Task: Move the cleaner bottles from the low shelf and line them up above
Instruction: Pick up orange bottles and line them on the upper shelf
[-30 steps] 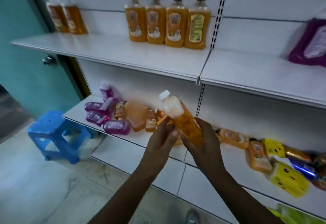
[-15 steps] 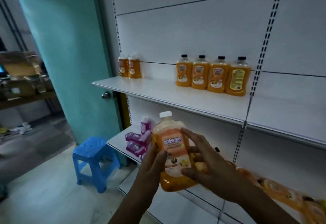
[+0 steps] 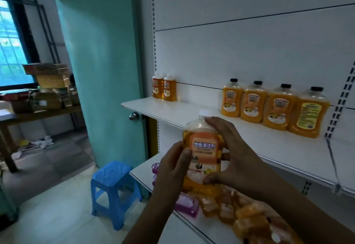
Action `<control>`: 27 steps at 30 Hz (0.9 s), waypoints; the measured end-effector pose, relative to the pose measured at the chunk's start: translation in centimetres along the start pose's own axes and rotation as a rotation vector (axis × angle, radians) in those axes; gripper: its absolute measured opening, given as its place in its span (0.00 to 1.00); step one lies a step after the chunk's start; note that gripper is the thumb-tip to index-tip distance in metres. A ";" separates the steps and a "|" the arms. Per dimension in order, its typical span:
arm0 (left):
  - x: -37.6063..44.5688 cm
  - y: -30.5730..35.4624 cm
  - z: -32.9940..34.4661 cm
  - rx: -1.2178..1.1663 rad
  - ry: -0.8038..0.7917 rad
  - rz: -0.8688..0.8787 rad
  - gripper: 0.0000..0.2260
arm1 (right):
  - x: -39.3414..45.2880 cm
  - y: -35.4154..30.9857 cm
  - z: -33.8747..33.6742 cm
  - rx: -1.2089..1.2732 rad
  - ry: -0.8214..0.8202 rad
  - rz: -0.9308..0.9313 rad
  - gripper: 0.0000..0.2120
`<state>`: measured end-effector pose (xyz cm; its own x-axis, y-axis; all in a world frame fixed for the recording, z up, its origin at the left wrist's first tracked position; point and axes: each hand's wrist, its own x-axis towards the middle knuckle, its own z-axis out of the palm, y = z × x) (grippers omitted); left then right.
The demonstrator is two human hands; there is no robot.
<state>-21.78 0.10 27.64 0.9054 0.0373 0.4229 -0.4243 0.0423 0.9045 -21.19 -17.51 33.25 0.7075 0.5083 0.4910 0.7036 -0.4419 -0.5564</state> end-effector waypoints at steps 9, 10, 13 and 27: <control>15.5 -5.9 -4.6 0.320 -0.270 0.071 0.30 | 17.3 10.9 1.8 -0.098 0.002 -0.050 0.51; 17.5 -6.3 -5.3 0.367 -0.309 0.069 0.31 | 18.9 12.1 2.0 -0.100 0.014 -0.045 0.52; 23.9 -7.7 -7.3 0.446 -0.377 0.074 0.33 | 23.7 15.3 2.7 -0.114 0.088 -0.065 0.53; 41.3 -15.5 -15.2 1.293 -0.509 -0.025 0.25 | 38.0 25.6 10.4 -0.398 0.355 0.111 0.51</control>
<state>22.00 16.21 30.24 0.9370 -0.3256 0.1264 -0.3457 -0.9165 0.2012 22.98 -1.83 30.70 0.7095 0.1919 0.6781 0.5450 -0.7594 -0.3554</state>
